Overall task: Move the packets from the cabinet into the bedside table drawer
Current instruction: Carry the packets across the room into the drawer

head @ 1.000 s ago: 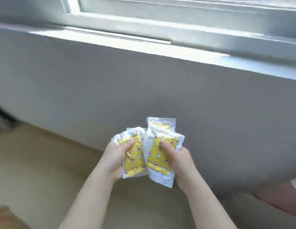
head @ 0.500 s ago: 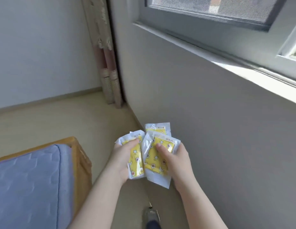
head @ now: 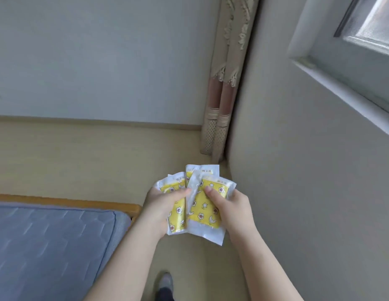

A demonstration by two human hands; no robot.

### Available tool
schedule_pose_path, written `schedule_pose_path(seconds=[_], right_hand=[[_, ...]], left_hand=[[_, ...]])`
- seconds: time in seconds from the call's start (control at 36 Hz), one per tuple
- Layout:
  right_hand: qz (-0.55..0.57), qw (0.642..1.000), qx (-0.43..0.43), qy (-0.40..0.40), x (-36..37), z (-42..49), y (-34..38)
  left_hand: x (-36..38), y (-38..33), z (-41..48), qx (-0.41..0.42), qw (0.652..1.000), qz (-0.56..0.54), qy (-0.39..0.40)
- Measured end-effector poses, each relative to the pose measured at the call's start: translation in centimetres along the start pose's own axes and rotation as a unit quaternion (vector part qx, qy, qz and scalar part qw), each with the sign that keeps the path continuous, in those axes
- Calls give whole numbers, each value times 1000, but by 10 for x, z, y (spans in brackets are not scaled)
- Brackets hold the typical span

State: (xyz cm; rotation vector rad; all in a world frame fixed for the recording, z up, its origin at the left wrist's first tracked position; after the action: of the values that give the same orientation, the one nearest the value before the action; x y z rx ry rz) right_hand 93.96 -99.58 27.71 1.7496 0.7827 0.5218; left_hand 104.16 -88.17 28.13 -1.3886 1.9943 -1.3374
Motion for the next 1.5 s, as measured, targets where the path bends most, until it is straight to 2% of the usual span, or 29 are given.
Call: schedule_pose_path(seconds=[0.31,0.53,0.72,0.89,1.08,1.28,1.5], right_hand=[[-9,997,-4,76,99,208,92],[-13,994,14,112,132,338,130],[-6,987,-17,159,160,473,168],[-46,966,8,256,208,561,205],[-84,922,62,372,309,607,204],[-109,906,45,406,429,654,219],[-111,875,60,467,602,680,261]], left_hand=[[-30,-136,191,39,997,-36,-55],[-20,-202,299,47,996,-53,-45],[-11,-252,413,65,990,-73,-106],[-29,-296,475,71,977,-143,-141],[-107,-312,512,63,944,-185,-266],[-201,-351,568,90,921,-220,-308],[-341,-440,594,132,911,-214,-328]])
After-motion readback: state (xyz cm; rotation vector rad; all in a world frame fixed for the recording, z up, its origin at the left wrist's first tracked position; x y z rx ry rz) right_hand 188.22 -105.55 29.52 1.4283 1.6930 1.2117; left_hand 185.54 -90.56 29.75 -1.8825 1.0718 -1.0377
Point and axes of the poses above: each hand's wrist, its own z-axis towards the middle knuckle, its own x-axis out of the palm, y = z × x, the point moved 4 cm from there along z, towards the middle knuckle, and after that the axes turned 4 degrees about y, right-handed, at the moved point
